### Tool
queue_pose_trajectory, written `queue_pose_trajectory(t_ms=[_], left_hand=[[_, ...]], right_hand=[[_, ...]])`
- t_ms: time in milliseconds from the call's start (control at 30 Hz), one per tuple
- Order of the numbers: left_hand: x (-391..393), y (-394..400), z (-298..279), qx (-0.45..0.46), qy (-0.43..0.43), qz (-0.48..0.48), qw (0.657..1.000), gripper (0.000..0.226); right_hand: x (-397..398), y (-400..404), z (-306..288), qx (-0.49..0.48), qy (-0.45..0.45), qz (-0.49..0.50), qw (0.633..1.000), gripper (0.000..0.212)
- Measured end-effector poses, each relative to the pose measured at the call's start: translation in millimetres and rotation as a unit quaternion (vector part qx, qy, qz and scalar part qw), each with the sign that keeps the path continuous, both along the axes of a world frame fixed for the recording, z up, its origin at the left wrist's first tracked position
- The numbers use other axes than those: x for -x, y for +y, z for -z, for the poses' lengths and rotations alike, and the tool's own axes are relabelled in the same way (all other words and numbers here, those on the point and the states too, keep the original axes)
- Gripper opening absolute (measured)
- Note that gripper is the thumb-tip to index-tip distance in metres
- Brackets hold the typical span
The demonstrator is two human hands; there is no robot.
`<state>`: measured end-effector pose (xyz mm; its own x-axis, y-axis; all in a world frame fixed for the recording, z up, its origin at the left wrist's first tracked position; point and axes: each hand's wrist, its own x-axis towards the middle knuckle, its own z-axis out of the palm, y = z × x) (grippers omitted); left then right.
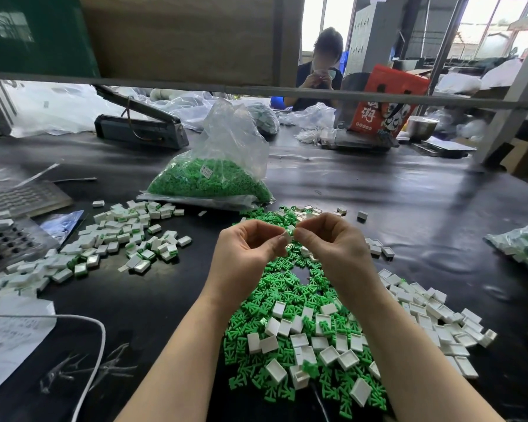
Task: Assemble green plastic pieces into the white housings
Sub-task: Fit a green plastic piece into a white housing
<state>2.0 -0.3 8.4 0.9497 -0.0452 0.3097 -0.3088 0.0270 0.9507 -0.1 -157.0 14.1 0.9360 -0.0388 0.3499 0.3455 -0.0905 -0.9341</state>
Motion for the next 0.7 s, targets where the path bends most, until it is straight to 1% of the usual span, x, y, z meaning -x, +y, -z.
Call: queue_pose_trajectory(t_ms=[67, 133, 200, 267, 433, 533, 600, 700], left_hand=[[0, 1, -1, -0.034, -0.011, 0.004, 0.999, 0.006], [-1, 2, 0, -0.063, -0.011, 0.01, 0.998, 0.006], [-2, 2, 2, -0.092, -0.006, 0.016, 0.996, 0.006], [-3, 2, 5, -0.126, 0.0, 0.026, 0.992, 0.006], [-8, 4, 13, -0.181, 0.034, 0.07, 0.98, 0.006], [-8, 7, 16, -0.238, 0.055, 0.11, 0.963, 0.017], [-7, 8, 16, -0.242, 0.061, 0.129, 0.96, 0.022], [-5, 8, 13, -0.237, 0.059, 0.146, 0.959, 0.022]], right_hand=[[1, -6, -1, 0.068, 0.012, -0.015, 0.998, 0.006], [1, -10, -1, 0.157, 0.031, -0.026, 0.987, 0.003], [1, -13, 1, 0.252, 0.043, -0.039, 0.966, 0.01], [0, -16, 1, 0.301, 0.048, -0.055, 0.951, 0.019], [0, -17, 1, 0.297, 0.054, -0.082, 0.95, 0.024], [0, -17, 3, 0.291, 0.066, -0.095, 0.95, 0.024], [-1, -18, 5, 0.288, 0.077, -0.108, 0.948, 0.025], [-1, -20, 7, 0.279, 0.101, -0.131, 0.946, 0.027]])
